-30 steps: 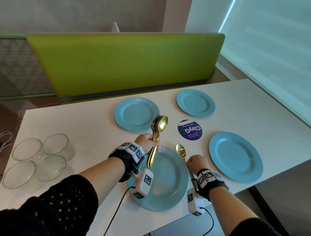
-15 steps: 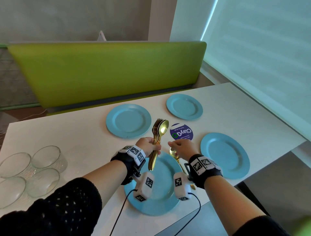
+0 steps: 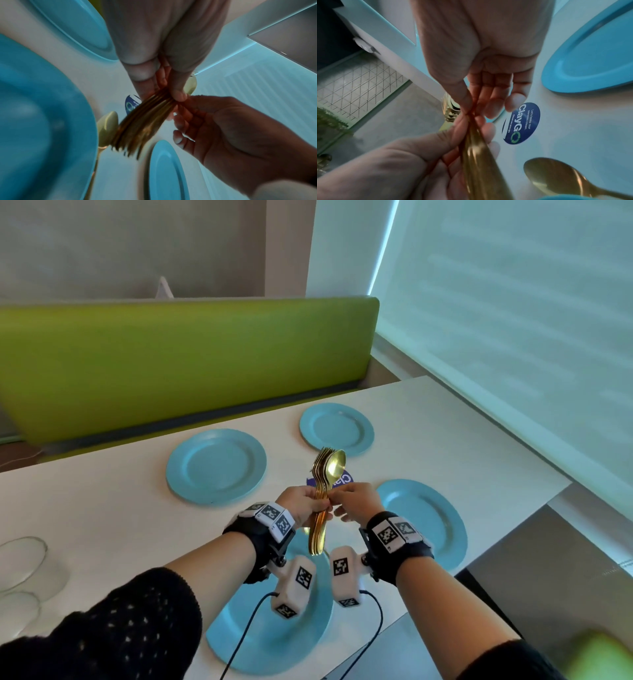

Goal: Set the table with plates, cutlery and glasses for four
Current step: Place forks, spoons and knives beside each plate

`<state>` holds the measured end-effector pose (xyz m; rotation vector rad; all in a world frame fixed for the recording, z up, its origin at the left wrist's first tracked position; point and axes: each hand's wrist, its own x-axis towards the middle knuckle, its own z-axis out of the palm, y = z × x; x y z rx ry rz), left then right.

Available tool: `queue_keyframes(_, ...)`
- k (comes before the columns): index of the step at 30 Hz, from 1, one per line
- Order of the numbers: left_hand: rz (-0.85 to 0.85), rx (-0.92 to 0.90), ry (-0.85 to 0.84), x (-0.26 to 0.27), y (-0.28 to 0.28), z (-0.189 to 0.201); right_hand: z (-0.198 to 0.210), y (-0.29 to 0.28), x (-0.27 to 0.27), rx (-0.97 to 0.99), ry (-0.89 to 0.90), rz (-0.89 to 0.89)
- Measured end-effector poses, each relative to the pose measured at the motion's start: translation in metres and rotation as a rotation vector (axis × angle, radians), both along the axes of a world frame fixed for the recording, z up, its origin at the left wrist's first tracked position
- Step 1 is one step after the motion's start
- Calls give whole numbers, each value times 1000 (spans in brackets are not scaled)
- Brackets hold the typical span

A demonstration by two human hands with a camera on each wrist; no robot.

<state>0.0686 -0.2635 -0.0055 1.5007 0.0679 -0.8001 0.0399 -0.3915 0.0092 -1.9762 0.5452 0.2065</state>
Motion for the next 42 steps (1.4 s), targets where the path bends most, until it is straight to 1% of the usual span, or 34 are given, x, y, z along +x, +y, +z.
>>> queue_keyframes(3, 48, 38, 0, 15, -24, 1, 1, -28, 16, 17, 20, -28)
queue_keyframes(6, 97, 90, -13, 35, -46, 4, 0, -72, 33, -67, 13, -50)
queue_keyframes(7, 104, 107, -21, 41, -52, 5, 0, -90, 37, -137, 26, -36)
queue_keyframes(9, 111, 135, -37, 53, -61, 6, 0, -125, 45, -344, 66, 23)
queue_keyframes(11, 98, 162, -55, 63, -69, 6, -4, -161, 50, -597, 148, 91)
queue_keyframes(13, 107, 162, -50, 70, -78, 3, -12, -193, 52, -791, 242, 144)
queue_keyframes(16, 146, 149, -32, 77, -91, -1, -26, -234, 53, -942, 372, 231)
queue_keyframes(19, 152, 154, -40, 79, -102, -3, -42, -263, 54, -1019, 465, 276)
queue_keyframes(23, 150, 182, -46, 81, -115, -8, -60, -287, 54, -1067, 550, 283)
queue_keyframes(30, 157, 180, -8, 85, -126, -17, -83, -309, 51, -996, 611, 262)
queue_keyframes(34, 162, 181, 10, 88, -129, -22, -90, -314, 49, -943, 599, 242)
queue_keyframes(42, 187, 152, 42, 90, -132, -22, -91, -304, 49, -864, 557, 104)
